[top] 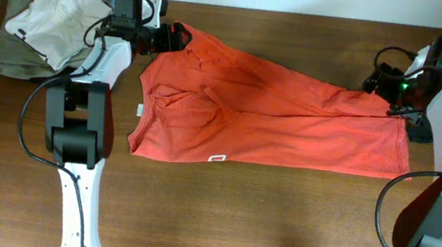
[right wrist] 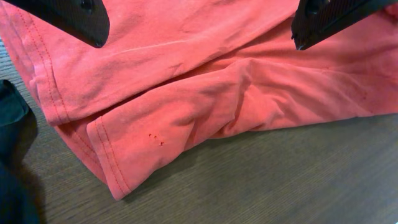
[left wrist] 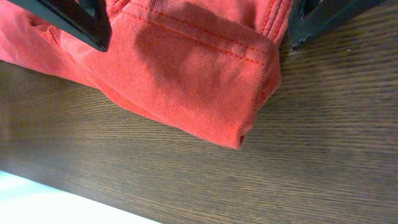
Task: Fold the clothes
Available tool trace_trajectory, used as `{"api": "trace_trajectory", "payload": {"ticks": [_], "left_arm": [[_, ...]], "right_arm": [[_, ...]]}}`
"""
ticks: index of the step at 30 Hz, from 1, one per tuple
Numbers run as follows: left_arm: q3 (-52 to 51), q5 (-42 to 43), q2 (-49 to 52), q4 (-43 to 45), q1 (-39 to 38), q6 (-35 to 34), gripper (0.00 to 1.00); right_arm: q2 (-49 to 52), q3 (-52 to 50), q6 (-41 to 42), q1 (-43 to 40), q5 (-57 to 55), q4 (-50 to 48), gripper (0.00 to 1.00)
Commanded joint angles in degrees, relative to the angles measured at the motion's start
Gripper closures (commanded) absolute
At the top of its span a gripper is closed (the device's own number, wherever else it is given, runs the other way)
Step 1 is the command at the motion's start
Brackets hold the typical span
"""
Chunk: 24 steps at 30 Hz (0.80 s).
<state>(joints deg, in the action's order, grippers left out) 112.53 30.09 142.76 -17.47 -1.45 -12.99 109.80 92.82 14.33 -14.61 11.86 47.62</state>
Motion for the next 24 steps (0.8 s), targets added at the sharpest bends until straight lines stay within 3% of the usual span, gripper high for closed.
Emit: {"api": "trace_trajectory", "payload": {"ticks": [1, 6, 12, 16, 24], "left_arm": [[1.14, 1.18, 0.70, 0.98, -0.42, 1.16, 0.21], [1.14, 0.76, 0.70, 2.10, -0.42, 1.14, 0.37], [1.14, -1.42, 0.70, 2.45, -0.42, 1.16, 0.66], [1.33, -2.49, 0.68, 2.45, -0.39, 1.14, 0.77], [2.93, -2.49, -1.99, 0.37, -0.15, 1.14, 0.98]], "right_arm": [[0.33, 0.72, -0.61, 0.42, -0.59, 0.22, 0.03], [0.33, 0.72, -0.61, 0.42, -1.05, 0.24, 0.04], [0.33, 0.72, -0.59, 0.39, -3.67, 0.37, 0.04], [0.33, 1.62, -2.54, -0.48, -9.25, 0.17, 0.01], [2.84, 7.23, -3.21, -3.41, -7.21, -1.22, 0.01]]}}
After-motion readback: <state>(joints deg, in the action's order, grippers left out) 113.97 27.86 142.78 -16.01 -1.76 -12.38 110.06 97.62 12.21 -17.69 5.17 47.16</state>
